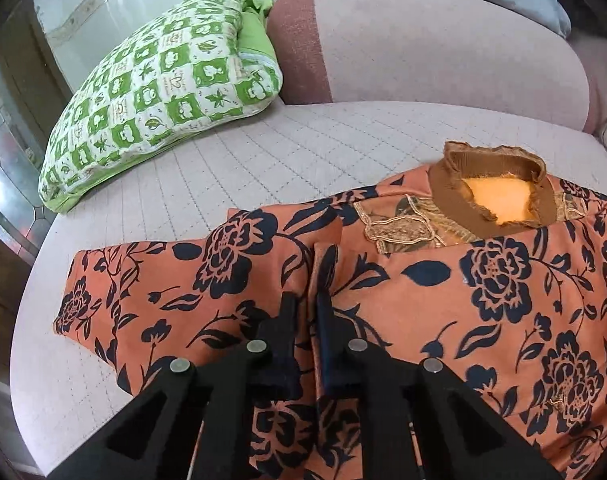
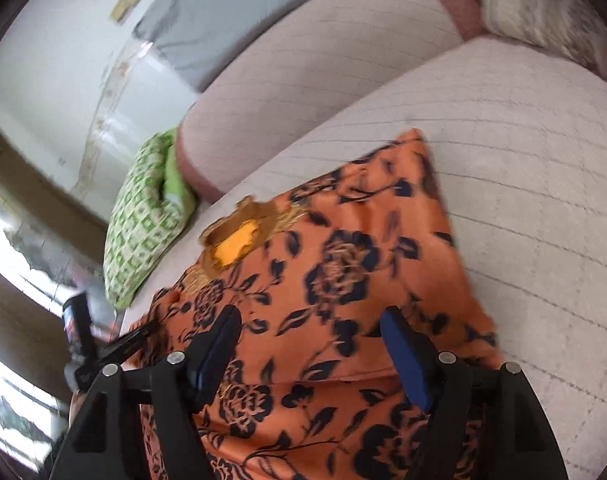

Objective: Fold small clothes

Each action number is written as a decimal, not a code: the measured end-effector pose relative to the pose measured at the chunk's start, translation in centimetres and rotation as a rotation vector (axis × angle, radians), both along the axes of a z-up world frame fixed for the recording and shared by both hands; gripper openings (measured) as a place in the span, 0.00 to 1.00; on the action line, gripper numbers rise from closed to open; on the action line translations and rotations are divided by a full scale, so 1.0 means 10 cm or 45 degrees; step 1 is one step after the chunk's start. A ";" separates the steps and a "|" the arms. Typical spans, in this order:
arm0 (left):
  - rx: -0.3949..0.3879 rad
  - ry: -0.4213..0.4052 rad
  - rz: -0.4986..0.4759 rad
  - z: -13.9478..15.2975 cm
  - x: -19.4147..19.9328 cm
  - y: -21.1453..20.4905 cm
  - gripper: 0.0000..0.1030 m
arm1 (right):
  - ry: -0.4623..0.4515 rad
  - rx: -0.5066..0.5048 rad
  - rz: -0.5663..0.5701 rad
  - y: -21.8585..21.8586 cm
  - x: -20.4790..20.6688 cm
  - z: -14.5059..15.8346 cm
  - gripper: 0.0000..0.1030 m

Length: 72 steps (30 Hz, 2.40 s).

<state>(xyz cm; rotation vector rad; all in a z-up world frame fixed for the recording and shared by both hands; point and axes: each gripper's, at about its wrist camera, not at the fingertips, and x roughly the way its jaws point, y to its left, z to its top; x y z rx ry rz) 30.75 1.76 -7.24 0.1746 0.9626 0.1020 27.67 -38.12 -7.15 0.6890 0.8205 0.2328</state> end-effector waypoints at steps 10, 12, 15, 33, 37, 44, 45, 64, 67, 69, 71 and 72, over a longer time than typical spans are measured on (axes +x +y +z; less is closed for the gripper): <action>0.050 0.063 0.040 -0.11 0.06 0.03 0.12 | -0.004 0.192 -0.015 -0.17 0.14 0.14 0.74; 0.066 0.057 0.057 -0.12 0.00 0.04 0.12 | -0.082 0.212 -0.027 -0.20 0.28 0.33 0.79; 0.062 0.055 0.100 -0.14 -0.05 0.06 0.12 | 0.008 0.269 -0.071 -0.25 0.78 0.16 0.92; -0.784 -0.051 0.687 -0.16 -0.56 2.81 0.68 | 0.046 0.020 0.218 0.70 -0.42 0.04 0.92; -0.889 -0.047 0.689 -0.19 -0.47 2.92 0.68 | 0.027 -0.060 0.304 0.88 -0.42 0.03 0.92; -0.897 -0.007 0.895 -0.26 -0.33 3.17 0.05 | 0.039 -0.004 0.262 0.78 -0.38 -0.05 0.92; -0.915 -0.006 0.906 -0.26 -0.33 3.20 0.04 | 0.039 -0.001 0.259 0.75 -0.37 -0.04 0.92; -0.216 -0.801 0.174 3.14 -0.62 1.06 0.02 | -0.037 0.052 0.221 0.61 -0.43 0.08 0.92; -0.228 -0.794 0.005 3.15 -0.68 0.44 0.02 | -0.038 0.078 0.191 0.54 -0.43 0.08 0.92; -0.252 -0.771 -0.065 3.05 -0.64 0.12 0.02 | -0.041 0.095 0.175 0.50 -0.45 0.09 0.92; -0.276 -0.738 -0.129 2.86 -0.63 -0.25 0.02 | -0.049 0.104 0.155 0.44 -0.47 0.11 0.92; -0.298 -0.707 -0.153 2.74 -0.58 -0.40 0.03 | -0.054 0.112 0.142 0.41 -0.47 0.12 0.92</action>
